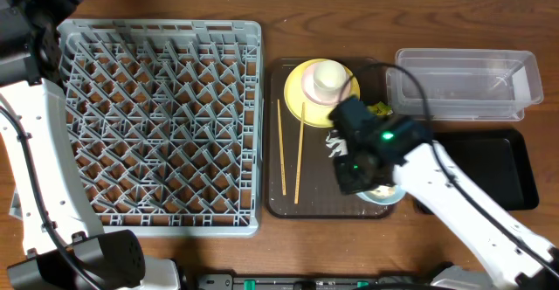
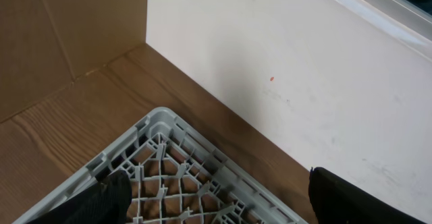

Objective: Sort waste into correct bins and load items into the dishwasher rack
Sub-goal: 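Carry the blue bowl right over the black tray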

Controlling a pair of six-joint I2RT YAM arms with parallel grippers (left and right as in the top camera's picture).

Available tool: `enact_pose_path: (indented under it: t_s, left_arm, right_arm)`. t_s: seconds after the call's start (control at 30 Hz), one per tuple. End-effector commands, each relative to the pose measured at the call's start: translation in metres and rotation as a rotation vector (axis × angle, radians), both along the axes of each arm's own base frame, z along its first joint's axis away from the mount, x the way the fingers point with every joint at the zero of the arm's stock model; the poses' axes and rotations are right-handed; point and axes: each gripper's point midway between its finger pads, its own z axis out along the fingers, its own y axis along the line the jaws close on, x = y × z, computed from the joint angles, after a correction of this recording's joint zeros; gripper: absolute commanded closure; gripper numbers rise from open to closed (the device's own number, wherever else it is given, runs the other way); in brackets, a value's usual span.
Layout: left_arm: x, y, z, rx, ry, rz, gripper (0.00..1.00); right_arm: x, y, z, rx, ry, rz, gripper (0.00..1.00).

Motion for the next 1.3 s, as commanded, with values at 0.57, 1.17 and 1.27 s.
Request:
enact_pose_path:
  t_s: [0.57, 1.17, 1.27]
  left_arm:
    - [-0.008, 0.001, 0.005, -0.009, 0.004, 0.013, 0.09]
    - [-0.009, 0.001, 0.002, -0.013, 0.017, 0.013, 0.03]
    - [-0.009, 0.001, 0.002, -0.013, 0.017, 0.013, 0.03]
  right_arm:
    - [0.029, -0.132, 0.063, 0.32, -0.139, -0.401, 0.99]
    - [0.062, -0.213, 0.086, 0.855, -0.416, -0.478, 0.99]
    - [0.066, -0.214, 0.079, 0.906, -0.42, -0.447, 0.99]
